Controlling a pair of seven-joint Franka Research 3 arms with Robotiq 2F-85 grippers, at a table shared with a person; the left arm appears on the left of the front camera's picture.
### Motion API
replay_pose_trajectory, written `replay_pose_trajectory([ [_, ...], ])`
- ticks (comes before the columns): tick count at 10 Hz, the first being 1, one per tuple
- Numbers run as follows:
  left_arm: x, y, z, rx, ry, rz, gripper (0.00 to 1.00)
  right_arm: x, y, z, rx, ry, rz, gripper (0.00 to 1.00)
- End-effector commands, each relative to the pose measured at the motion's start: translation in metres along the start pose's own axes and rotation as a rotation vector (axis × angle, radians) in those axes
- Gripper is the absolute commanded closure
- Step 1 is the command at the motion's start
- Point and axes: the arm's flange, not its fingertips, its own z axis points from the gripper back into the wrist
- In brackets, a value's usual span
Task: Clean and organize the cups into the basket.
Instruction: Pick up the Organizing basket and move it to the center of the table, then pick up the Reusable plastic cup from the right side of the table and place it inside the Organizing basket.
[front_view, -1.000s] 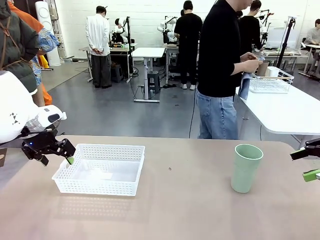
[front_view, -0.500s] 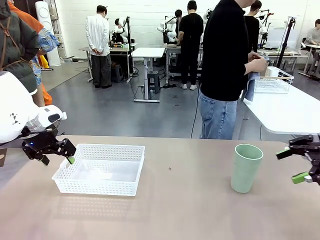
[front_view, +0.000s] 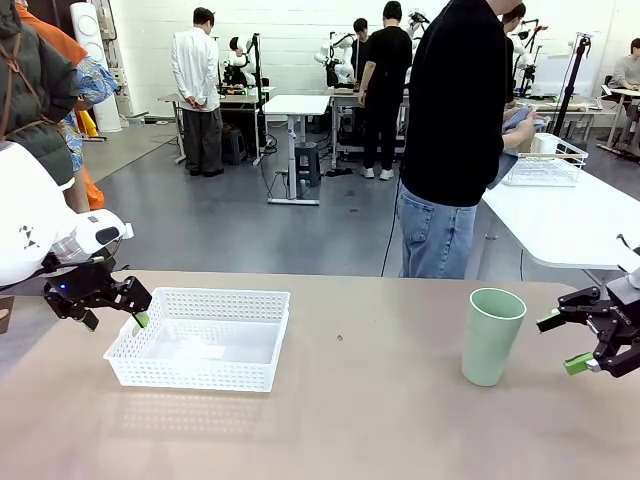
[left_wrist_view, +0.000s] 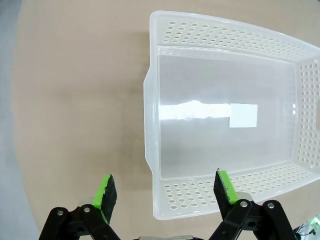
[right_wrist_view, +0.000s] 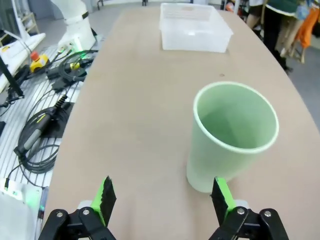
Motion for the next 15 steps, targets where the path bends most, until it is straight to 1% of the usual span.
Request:
replay_pose_trajectory([
  [1, -0.002, -0.001, 0.002, 0.009, 0.006, -0.008, 0.0, -0.003, -0.012, 0.003, -0.041, -0.019, -0.117, 0.0],
  [2, -0.002, -0.001, 0.002, 0.009, 0.006, -0.008, 0.0, -0.009, -0.021, -0.002, -0.046, -0.014, -0.162, 0.0],
  [4, -0.002, -0.001, 0.002, 0.009, 0.006, -0.008, 0.0, -0.015, -0.042, -0.018, -0.023, 0.004, -0.205, 0.0],
  [5, -0.002, -0.001, 0.002, 0.009, 0.006, -0.008, 0.0, -0.016, -0.052, -0.024, -0.013, 0.001, -0.211, 0.0],
  [6, -0.002, -0.001, 0.002, 0.009, 0.006, -0.008, 0.0, -0.015, -0.06, -0.029, -0.005, -0.025, -0.223, 0.0],
  [7, -0.002, -0.001, 0.002, 0.009, 0.006, -0.008, 0.0, -0.012, -0.062, -0.03, -0.008, -0.037, -0.213, 0.0],
  [8, -0.002, -0.001, 0.002, 0.009, 0.006, -0.008, 0.0, -0.019, -0.044, -0.024, 0.002, -0.004, -0.203, 0.0],
  [13, -0.002, -0.001, 0.002, 0.009, 0.006, -0.008, 0.0, -0.019, -0.044, -0.024, 0.002, -0.004, -0.203, 0.0],
  [14, -0.002, -0.001, 0.002, 0.009, 0.006, -0.008, 0.0, -0.019, -0.052, -0.025, -0.004, -0.014, -0.206, 0.0],
  [15, 0.0, 0.0, 0.0, -0.002, 0.0, 0.0, 0.0, -0.03, -0.059, -0.034, 0.018, -0.021, -0.164, 0.0],
])
